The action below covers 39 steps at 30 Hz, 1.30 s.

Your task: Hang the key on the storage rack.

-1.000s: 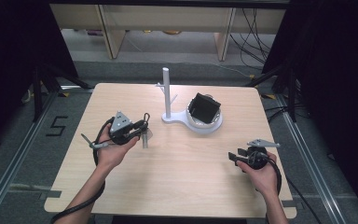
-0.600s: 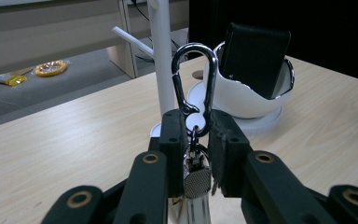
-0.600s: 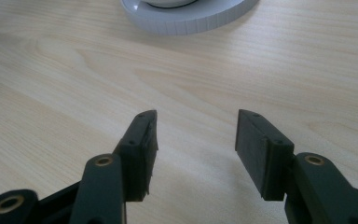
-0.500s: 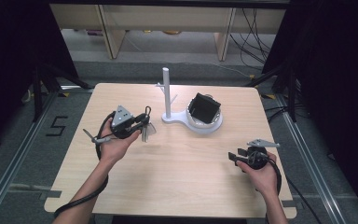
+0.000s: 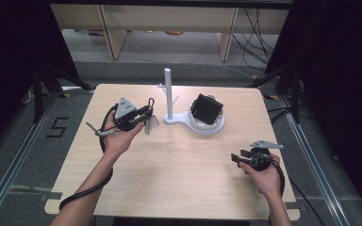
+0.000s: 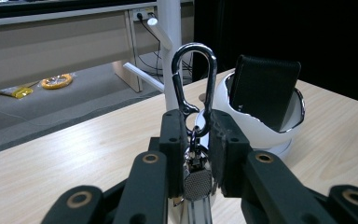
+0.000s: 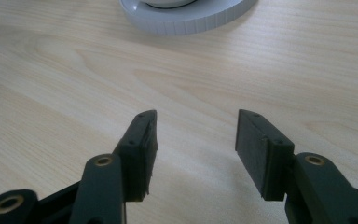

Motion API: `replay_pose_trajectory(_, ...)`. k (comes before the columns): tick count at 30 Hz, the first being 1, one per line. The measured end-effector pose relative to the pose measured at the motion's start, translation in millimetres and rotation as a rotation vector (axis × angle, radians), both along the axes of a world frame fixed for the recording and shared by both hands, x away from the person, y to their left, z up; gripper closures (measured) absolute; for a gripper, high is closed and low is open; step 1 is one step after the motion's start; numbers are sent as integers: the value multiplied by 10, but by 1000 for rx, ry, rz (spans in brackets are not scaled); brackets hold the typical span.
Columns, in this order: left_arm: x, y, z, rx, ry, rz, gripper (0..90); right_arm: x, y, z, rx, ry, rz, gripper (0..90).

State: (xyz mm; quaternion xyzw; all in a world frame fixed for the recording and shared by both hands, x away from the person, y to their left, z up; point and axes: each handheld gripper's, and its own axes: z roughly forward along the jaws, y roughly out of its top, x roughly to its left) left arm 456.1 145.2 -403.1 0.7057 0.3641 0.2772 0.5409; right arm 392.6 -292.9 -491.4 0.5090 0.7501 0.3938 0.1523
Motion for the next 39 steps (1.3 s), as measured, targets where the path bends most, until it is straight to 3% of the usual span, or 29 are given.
replay_pose_trajectory(18, 267, -88, 164, -30, -14, 23, 758, 2, -1, -3, 3, -1, 0, 490)
replay_pose_trajectory(37, 517, -195, 176, -33, 33, 38, 757, 7, 6, -16, 14, -7, 2, 486)
replay_pose_trajectory(39, 542, -203, 165, -37, 40, 44, 757, 0, 1, -3, -3, 3, -4, 486)
